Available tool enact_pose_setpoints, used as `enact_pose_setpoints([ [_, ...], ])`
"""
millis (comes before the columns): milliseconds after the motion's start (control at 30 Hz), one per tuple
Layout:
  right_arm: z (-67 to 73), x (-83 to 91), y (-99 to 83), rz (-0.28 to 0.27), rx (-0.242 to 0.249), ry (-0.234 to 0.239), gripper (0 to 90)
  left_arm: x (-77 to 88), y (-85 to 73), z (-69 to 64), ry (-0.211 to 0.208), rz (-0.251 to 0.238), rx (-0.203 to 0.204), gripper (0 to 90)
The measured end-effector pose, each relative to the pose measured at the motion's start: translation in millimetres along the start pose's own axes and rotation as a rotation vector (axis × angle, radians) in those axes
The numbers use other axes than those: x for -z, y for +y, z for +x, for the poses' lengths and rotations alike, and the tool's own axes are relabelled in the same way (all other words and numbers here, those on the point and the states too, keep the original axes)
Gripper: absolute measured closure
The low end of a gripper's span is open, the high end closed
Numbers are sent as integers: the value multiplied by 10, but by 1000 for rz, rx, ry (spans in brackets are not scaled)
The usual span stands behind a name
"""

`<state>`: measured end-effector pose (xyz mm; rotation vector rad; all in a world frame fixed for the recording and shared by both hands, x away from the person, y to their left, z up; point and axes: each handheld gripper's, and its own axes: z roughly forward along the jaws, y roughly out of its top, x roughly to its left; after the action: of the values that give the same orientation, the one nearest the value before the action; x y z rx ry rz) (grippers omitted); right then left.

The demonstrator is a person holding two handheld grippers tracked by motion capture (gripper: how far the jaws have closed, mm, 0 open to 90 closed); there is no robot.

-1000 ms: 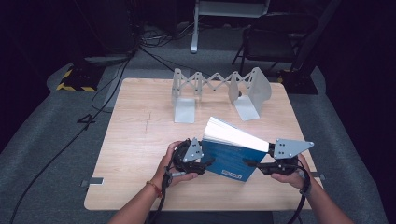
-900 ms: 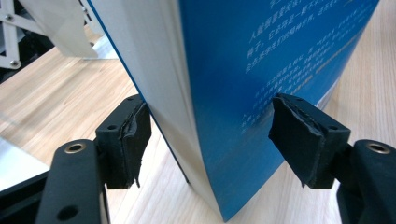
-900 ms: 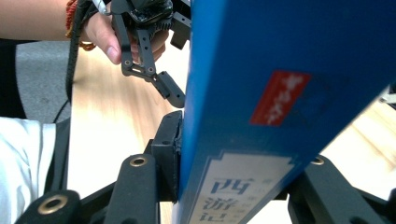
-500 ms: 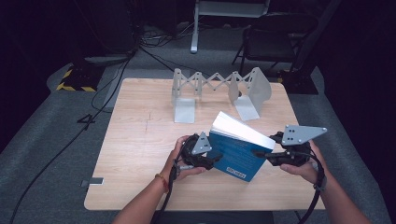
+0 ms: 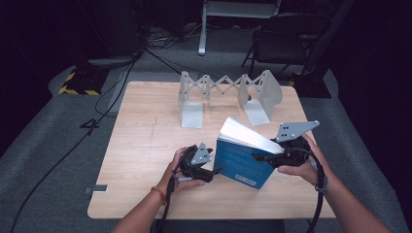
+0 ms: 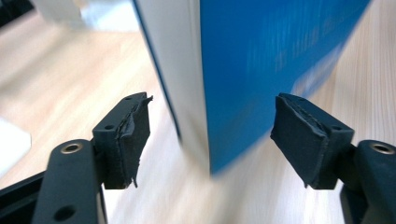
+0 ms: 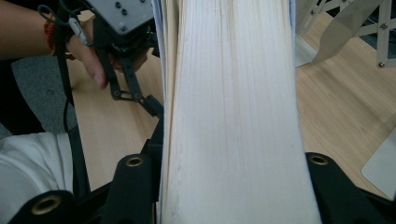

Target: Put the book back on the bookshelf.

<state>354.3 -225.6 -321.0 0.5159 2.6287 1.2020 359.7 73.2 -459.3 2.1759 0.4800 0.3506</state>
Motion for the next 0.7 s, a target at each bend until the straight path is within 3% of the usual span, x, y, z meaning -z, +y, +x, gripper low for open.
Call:
enact_pose_setpoints([
  [100,-7,6,11,8,-17,-13,598,123,-227,48,26,79,26,231],
  [167,-17,8,20,15,-15,-19,601,235,-375,107,57,103,52,230],
  [300,-31,10,26,18,-32,-27,604,458,-603,211,100,113,139,220],
  [367,-44,11,36,22,-32,-31,605,542,-695,218,125,126,145,216],
  [433,-49,17,47,25,-38,-33,604,588,-761,230,129,138,163,189],
  [533,-68,34,64,25,-47,-39,605,633,-853,245,171,157,193,201],
  [700,-113,105,78,26,-59,-75,607,654,-946,242,192,124,254,190],
])
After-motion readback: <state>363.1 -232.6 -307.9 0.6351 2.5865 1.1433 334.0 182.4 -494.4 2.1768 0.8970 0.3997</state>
